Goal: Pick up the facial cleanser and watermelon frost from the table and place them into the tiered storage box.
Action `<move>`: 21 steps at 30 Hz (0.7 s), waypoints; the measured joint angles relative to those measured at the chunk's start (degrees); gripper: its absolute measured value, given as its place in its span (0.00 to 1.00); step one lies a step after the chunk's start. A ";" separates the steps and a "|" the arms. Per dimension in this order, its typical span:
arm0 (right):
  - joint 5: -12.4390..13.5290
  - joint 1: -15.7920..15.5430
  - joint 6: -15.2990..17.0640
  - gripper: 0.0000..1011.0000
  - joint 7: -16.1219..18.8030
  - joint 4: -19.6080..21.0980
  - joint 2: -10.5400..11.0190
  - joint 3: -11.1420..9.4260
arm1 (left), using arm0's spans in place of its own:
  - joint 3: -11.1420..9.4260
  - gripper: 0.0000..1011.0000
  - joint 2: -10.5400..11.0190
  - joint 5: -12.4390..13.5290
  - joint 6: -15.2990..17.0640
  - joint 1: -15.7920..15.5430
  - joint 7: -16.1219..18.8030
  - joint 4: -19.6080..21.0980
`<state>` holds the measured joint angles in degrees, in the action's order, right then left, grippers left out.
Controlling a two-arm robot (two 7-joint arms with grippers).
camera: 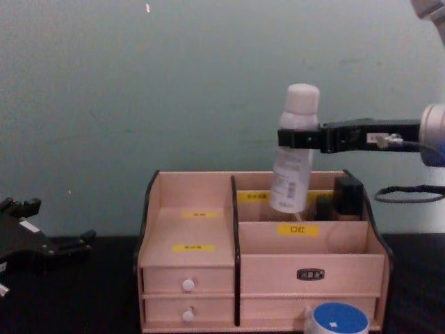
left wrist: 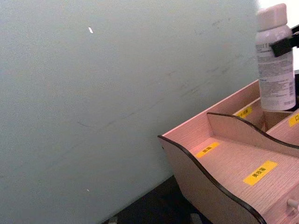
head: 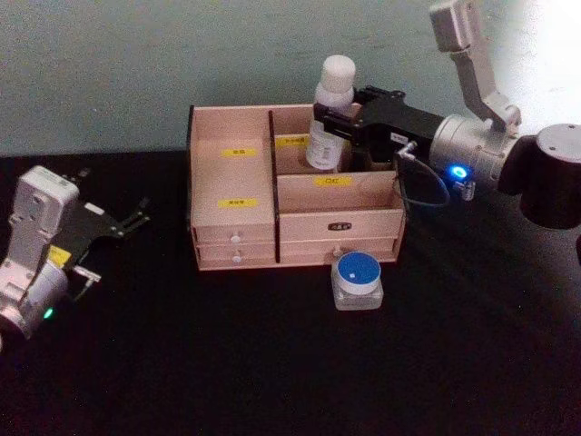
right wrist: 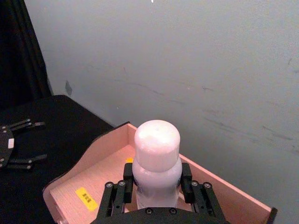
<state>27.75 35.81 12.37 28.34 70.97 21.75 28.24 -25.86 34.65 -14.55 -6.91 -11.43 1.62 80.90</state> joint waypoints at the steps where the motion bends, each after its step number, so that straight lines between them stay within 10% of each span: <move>1: -0.06 0.19 -0.05 0.59 0.05 -0.28 -0.17 0.08 | 0.00 0.99 0.00 0.00 0.00 0.00 0.00 0.00; 21: -1.45 2.39 -1.28 0.59 0.76 -5.28 -2.93 0.69 | 0.00 0.99 0.00 0.00 0.00 0.00 0.00 0.00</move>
<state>26.31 38.20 11.09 29.10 65.69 18.83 28.93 -25.86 34.65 -14.55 -6.91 -11.43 1.62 80.90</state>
